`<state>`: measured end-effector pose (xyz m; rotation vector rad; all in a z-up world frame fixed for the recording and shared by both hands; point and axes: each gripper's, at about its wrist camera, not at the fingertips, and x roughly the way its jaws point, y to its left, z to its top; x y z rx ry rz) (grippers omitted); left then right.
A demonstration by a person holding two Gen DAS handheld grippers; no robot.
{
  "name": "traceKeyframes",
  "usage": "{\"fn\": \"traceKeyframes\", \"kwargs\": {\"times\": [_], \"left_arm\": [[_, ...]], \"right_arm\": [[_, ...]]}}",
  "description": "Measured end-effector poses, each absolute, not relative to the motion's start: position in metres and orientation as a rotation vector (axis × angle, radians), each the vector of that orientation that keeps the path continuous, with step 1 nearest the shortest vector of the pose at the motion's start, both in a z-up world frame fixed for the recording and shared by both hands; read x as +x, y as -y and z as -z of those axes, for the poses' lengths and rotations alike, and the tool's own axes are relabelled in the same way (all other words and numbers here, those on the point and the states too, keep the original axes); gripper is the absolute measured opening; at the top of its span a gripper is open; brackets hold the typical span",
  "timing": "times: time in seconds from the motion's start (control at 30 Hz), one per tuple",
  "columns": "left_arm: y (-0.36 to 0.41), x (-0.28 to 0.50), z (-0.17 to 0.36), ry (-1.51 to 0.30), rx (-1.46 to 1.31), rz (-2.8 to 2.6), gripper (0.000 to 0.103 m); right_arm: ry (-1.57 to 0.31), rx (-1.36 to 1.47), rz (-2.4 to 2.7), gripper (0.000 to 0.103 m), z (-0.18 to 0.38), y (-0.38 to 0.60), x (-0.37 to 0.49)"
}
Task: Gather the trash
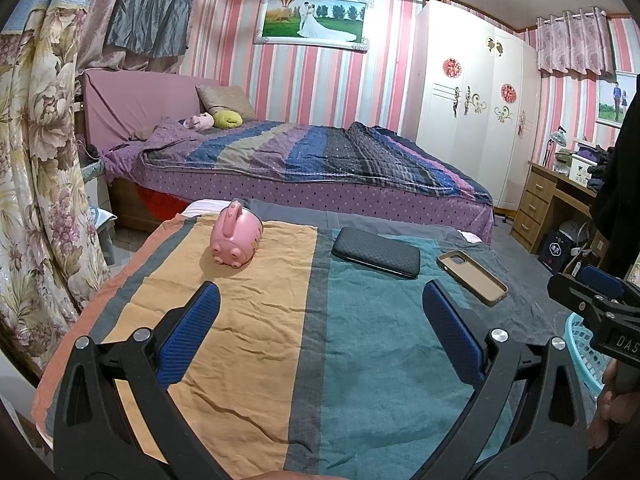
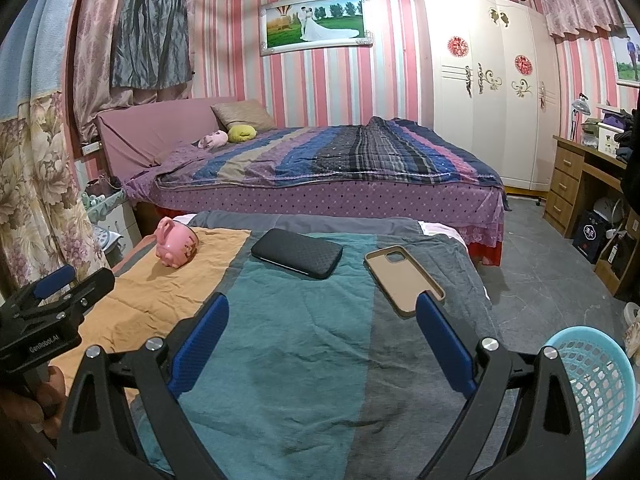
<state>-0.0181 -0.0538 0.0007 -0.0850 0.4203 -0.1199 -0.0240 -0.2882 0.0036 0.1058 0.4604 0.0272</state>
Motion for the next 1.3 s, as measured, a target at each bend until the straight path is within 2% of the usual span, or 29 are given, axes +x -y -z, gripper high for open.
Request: {"fn": "traceKeyframes", "kwargs": {"times": [1.3], "left_arm": [[0.0538, -0.0171, 0.0045, -0.422, -0.083, 0.118, 0.098]], "right_arm": [[-0.459, 0.103, -0.028, 0.093, -0.0039, 0.2878, -0.0244]]}}
